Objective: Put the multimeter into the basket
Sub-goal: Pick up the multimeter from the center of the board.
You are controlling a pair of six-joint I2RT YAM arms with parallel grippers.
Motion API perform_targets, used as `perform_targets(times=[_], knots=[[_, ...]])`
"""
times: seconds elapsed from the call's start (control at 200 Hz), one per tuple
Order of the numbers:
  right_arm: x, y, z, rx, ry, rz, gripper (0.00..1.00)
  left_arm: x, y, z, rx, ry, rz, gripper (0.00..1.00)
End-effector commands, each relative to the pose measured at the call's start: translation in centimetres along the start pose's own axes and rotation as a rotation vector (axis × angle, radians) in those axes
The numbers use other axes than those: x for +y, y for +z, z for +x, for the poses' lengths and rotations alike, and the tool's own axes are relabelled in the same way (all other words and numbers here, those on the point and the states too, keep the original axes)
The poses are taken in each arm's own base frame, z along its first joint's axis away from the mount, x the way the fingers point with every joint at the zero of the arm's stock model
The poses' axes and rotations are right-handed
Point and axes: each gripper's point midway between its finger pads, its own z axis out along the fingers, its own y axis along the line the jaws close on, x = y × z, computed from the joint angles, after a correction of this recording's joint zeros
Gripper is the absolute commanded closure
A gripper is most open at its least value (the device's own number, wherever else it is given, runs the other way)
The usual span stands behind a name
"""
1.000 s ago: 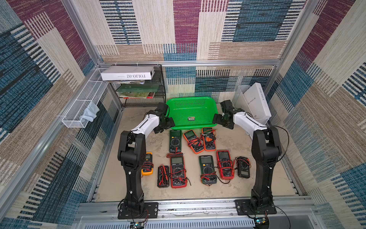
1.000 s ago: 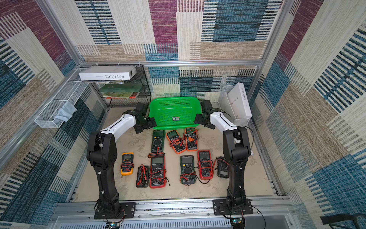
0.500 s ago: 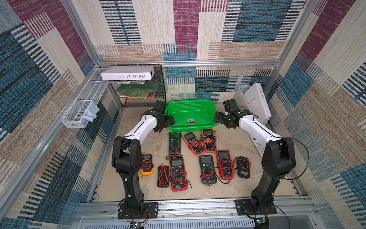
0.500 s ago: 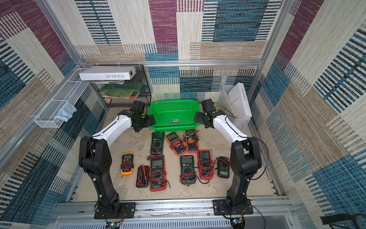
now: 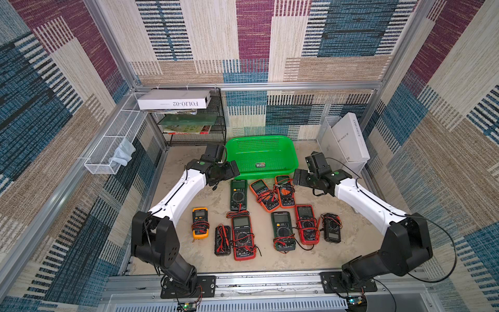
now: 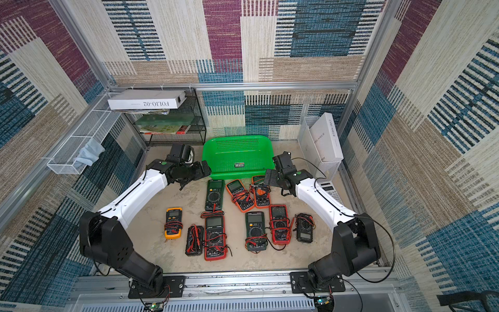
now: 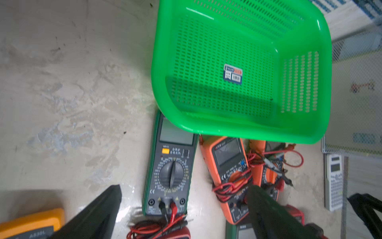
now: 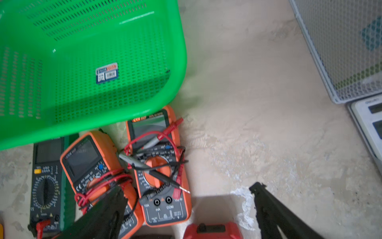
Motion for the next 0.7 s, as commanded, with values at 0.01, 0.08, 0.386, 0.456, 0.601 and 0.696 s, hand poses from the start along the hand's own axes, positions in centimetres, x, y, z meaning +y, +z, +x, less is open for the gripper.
perform_targets(times=[0.01, 0.08, 0.386, 0.456, 0.601, 0.696], knots=[[0.8, -0.7, 0.4, -0.062, -0.056, -0.063, 0.00, -0.9, -0.7, 2.2, 0.011, 0.001, 0.079, 0.00], [0.8, -0.8, 1.0, -0.074, -0.084, -0.089, 0.00, -1.0, -0.9, 3.8, 0.024, 0.005, 0.103, 0.00], [0.6, 0.6, 3.2, -0.024, -0.148, -0.063, 0.00, -1.0, -1.5, 9.3, 0.070, 0.053, 0.140, 0.00], [0.9, 1.0, 3.3, -0.014, -0.153, -0.063, 0.00, -0.8, -1.5, 9.8, 0.076, 0.050, 0.138, 0.00], [2.1, 2.5, 3.8, 0.016, -0.195, -0.055, 0.00, -0.8, -1.5, 10.3, 0.087, 0.044, 0.144, 0.00], [2.9, 3.4, 4.0, 0.029, -0.231, -0.046, 0.01, -1.1, -1.4, 10.4, 0.090, 0.046, 0.145, 0.01]])
